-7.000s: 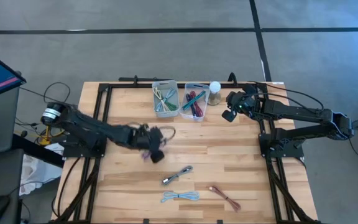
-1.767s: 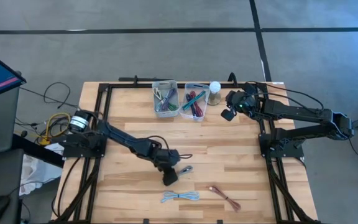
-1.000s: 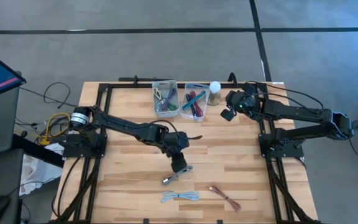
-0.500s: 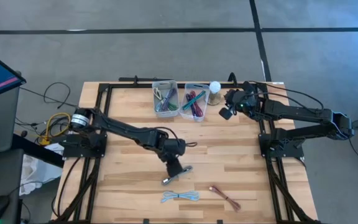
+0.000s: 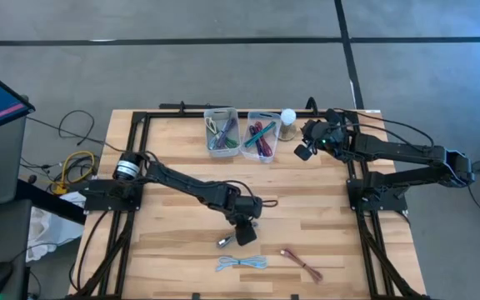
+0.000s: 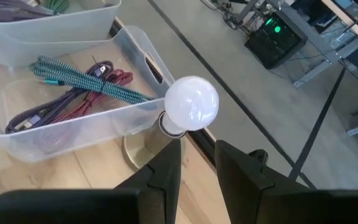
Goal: Pick & Place USB Port
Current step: Put the braided black charger cable into the transparent bin
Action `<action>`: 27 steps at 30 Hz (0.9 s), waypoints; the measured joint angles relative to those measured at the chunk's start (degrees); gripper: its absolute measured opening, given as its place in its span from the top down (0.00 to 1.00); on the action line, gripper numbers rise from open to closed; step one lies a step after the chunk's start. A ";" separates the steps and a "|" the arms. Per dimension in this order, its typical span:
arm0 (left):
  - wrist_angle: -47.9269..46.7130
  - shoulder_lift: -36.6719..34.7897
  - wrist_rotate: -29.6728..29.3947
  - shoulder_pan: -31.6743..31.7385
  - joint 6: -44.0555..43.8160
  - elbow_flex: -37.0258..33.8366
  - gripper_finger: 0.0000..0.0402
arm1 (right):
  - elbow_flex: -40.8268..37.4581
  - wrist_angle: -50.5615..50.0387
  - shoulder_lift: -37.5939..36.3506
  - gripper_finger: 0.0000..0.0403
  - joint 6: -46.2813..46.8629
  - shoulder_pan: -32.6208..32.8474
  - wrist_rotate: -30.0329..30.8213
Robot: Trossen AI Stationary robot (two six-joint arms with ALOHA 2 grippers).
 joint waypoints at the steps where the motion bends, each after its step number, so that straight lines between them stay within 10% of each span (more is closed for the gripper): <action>1: -1.39 0.00 -0.52 0.09 0.01 0.00 0.79 | 0.00 -0.10 0.00 0.77 0.23 0.00 0.00; 27: 1.05 5.04 -2.74 -1.44 1.89 -0.02 0.79 | 0.02 0.22 0.01 0.77 0.55 0.00 0.02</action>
